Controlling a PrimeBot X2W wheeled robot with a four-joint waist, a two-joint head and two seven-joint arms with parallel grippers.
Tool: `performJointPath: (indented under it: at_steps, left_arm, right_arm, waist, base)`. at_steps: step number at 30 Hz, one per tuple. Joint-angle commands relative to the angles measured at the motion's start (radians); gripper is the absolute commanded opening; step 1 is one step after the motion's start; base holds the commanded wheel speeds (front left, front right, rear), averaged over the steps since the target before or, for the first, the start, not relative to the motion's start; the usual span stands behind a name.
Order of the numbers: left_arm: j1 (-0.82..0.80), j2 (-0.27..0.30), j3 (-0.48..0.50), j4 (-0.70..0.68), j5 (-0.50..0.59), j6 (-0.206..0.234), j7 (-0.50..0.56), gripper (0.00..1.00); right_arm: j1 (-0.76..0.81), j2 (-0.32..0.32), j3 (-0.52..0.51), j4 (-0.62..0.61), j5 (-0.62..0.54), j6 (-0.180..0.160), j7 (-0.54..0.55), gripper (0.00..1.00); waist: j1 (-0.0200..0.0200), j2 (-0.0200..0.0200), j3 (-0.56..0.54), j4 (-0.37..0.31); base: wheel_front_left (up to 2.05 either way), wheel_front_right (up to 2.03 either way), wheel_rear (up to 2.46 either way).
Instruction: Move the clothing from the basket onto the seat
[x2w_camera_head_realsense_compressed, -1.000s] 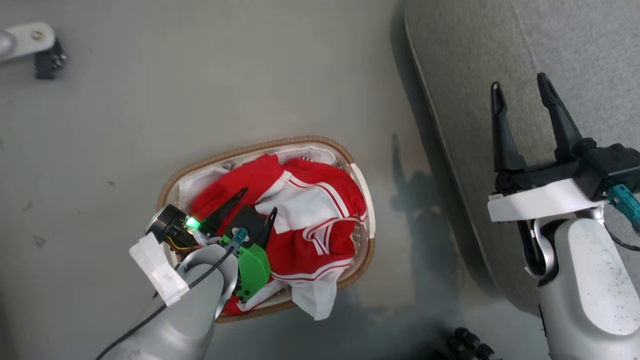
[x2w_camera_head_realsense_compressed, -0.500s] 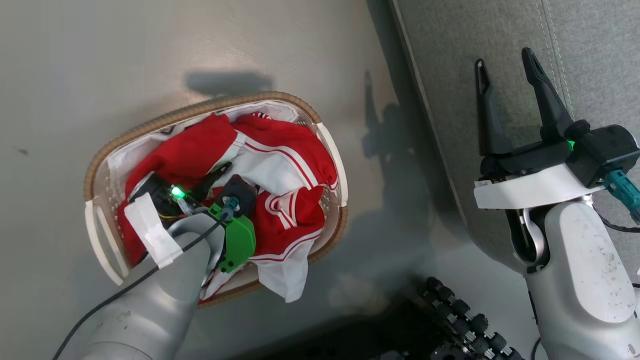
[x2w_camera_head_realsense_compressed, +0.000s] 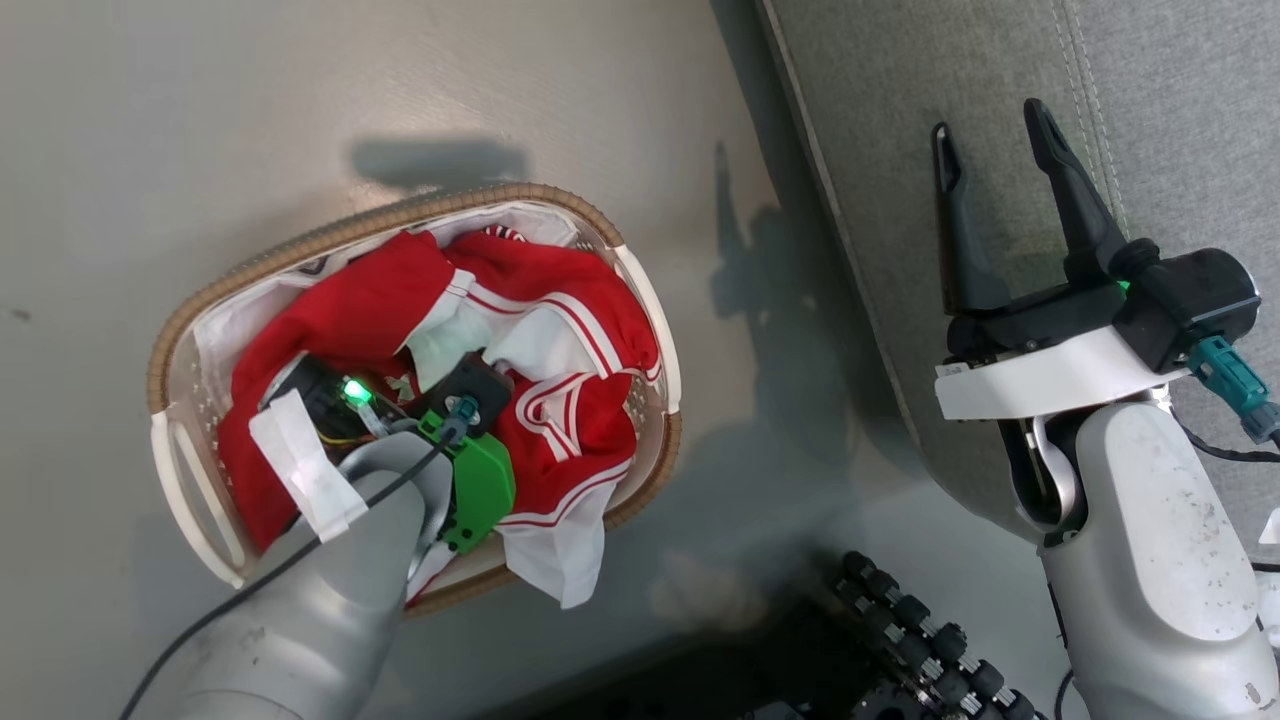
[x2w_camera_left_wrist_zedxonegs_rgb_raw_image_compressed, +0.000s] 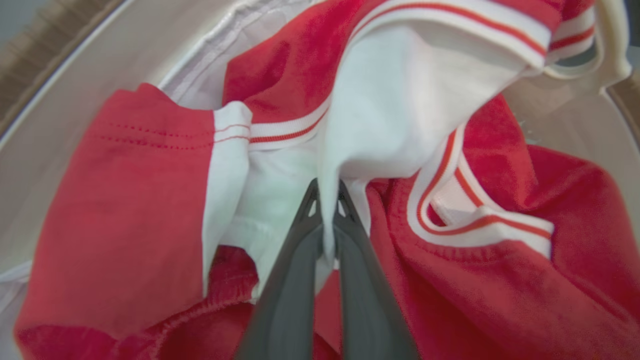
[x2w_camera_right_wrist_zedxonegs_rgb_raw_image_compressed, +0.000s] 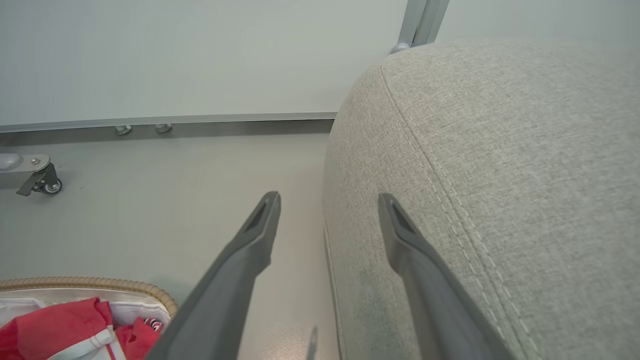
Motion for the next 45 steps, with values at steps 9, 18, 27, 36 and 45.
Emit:
performJointPath:
  at_steps: [9, 18, 27, 36, 45]
  left_arm:
    - [0.106, -0.006, -0.024, -0.163, -0.067, -0.012, 0.0, 0.0]
    - [0.155, 0.033, -0.115, -0.363, -0.191, -0.014, 0.0, 0.0]
    - [0.078, 0.133, -0.272, -0.475, -0.33, -0.014, 0.0, 0.0]
    - [-0.125, 0.223, -0.363, -0.545, -0.409, -0.013, 0.05, 0.0]
    - [-0.325, 0.247, -0.364, -0.536, -0.433, -0.012, 0.109, 0.0]
  right_arm:
    - [0.053, -0.003, -0.025, 0.042, -0.051, -0.001, -0.002, 1.0]
    - [0.146, -0.003, -0.078, 0.089, -0.096, -0.001, -0.002, 1.0]
    - [0.263, -0.003, -0.108, 0.121, -0.115, -0.001, -0.002, 1.0]
    - [0.356, -0.003, -0.104, 0.129, -0.12, -0.001, -0.002, 1.0]
    - [0.346, -0.003, -0.044, 0.115, -0.12, -0.001, -0.002, 1.0]
  waist:
    - [-0.0001, 0.0, -0.178, 0.084]
    - [-0.0001, 0.0, -0.407, 0.175]
    - [-0.0001, 0.0, -0.631, 0.25]
    - [-0.0001, 0.0, -0.794, 0.28]
    - [-0.0001, 0.0, -0.847, 0.264]
  base:
    - [0.0, 0.0, 0.0]
    - [0.0, 0.0, 0.0]
    - [0.0, 0.0, 0.0]
    - [0.0, 0.0, 0.0]
    - [0.0, 0.0, 0.0]
